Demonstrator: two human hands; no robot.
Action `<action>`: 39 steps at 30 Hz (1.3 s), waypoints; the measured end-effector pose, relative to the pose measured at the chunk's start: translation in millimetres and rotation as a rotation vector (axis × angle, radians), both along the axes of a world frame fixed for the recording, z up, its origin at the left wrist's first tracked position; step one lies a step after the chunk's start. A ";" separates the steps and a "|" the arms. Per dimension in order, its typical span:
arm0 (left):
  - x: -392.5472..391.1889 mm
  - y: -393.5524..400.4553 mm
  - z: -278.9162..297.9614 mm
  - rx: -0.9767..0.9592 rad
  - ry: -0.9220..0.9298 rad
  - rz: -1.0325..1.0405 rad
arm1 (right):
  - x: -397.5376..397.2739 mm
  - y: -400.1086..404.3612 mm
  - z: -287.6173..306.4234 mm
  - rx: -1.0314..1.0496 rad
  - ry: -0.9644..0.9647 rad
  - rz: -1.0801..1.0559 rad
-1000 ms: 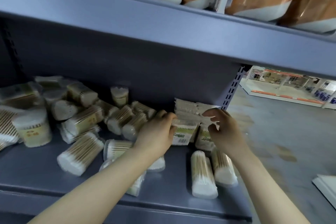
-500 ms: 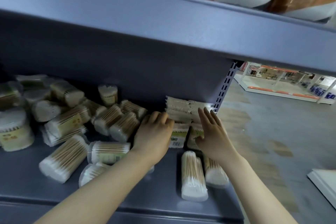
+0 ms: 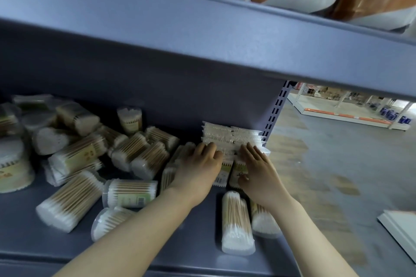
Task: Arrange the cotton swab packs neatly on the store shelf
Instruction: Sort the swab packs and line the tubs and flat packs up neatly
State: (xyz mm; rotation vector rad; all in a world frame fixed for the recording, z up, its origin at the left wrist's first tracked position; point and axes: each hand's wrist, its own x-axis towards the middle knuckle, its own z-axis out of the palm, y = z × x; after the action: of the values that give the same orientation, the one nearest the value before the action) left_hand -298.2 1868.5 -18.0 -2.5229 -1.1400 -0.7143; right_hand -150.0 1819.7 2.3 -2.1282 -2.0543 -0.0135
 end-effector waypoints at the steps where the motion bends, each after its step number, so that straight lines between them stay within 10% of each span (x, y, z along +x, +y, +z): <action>1: 0.5 -0.1 0.2 -0.006 -0.006 -0.002 | 0.6 0.4 -1.2 -0.001 0.001 -0.001; 39: -154.4 -9.9 21.9 -0.089 -0.211 0.206 | -108.6 13.4 22.8 0.338 0.301 0.165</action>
State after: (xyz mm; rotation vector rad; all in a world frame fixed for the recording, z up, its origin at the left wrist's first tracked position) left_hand -452.6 1858.6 3.9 -2.3956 -1.5087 -0.9080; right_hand -258.6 1833.1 25.1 -1.6481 -1.8878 -0.0161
